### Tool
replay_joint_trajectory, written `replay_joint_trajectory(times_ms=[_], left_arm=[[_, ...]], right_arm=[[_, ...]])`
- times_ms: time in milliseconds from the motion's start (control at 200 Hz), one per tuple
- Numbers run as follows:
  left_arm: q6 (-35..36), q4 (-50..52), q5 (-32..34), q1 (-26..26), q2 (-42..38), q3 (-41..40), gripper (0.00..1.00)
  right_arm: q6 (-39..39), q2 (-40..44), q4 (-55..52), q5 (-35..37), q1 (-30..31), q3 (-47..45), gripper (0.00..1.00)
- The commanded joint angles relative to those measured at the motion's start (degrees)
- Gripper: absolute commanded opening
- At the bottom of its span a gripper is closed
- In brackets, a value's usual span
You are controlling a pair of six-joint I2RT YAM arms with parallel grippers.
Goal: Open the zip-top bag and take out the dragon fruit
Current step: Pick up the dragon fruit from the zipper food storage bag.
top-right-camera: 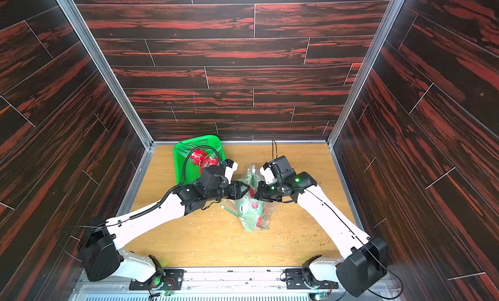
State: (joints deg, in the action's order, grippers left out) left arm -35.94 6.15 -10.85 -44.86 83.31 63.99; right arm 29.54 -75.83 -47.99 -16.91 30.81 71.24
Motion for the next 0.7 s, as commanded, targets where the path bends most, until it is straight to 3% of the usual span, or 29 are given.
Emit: replay_joint_trajectory(times_ms=[0, 230, 346, 486, 696], left_arm=[[3.4, -1.8, 0.6, 0.5, -4.2, -1.6, 0.65], [10.1, -3.4, 0.0, 0.5, -8.9, -6.9, 0.97], [9.6, -8.3, -0.2, 0.5, -11.7, -12.1, 0.98], [9.0, -22.8, 0.1, 0.5, -15.4, -22.6, 0.98], [8.9, -32.2, -5.3, 0.2, -9.6, -26.5, 0.97]], right_arm=[[-3.1, 0.3, 0.4, -2.0, -0.5, 4.0, 0.00], [-6.2, -0.4, -2.5, -0.3, -1.1, 9.1, 0.00], [-6.7, -1.2, -3.5, -0.3, -2.0, 11.9, 0.00], [-6.6, -2.4, -4.4, -0.7, -2.9, 14.8, 0.00], [-4.5, -3.1, -3.0, -2.6, -3.9, 17.2, 0.00]])
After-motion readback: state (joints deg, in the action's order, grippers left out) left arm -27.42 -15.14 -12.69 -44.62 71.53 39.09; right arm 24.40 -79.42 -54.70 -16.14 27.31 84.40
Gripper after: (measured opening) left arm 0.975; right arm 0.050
